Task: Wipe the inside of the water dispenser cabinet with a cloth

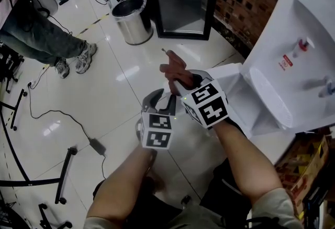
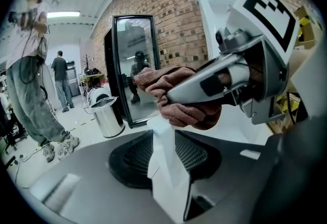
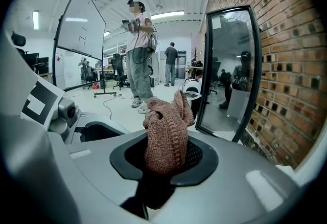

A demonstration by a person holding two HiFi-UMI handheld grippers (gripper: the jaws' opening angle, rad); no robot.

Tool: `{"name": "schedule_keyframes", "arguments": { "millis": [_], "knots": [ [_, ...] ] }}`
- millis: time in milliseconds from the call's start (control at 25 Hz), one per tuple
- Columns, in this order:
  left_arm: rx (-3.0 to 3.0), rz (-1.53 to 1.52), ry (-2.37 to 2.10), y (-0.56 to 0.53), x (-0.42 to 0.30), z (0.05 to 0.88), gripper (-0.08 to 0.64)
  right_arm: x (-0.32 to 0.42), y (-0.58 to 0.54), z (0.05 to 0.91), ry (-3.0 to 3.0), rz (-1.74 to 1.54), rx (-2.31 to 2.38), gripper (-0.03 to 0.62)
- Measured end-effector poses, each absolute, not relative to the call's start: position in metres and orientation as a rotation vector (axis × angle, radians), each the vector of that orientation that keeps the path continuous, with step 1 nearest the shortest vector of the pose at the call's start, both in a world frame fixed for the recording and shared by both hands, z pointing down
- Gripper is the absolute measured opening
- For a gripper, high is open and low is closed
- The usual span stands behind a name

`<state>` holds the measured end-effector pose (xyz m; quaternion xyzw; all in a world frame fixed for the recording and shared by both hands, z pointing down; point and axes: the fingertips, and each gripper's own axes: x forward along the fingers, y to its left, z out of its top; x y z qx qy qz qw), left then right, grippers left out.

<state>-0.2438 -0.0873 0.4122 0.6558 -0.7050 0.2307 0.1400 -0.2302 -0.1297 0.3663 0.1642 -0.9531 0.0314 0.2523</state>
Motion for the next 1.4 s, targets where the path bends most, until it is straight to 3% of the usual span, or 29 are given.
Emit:
{"name": "schedule_keyframes", "arguments": {
  "millis": [320,800,1400],
  "knots": [
    [1.872,0.648,-2.037,-0.089,-0.244,0.413,0.135,-0.198,-0.161,0.368,-2.537,0.095,0.626,0.112],
    [1.850,0.645,-2.035,-0.090,-0.246,0.415,0.135,-0.089,-0.229,0.380,-2.309,0.270,1.103,0.112],
    [1.875,0.606,-1.998,-0.087,-0.246,0.405,0.111,-0.086,-0.226,0.379,-2.301,0.196,1.102,0.108]
  ]
}}
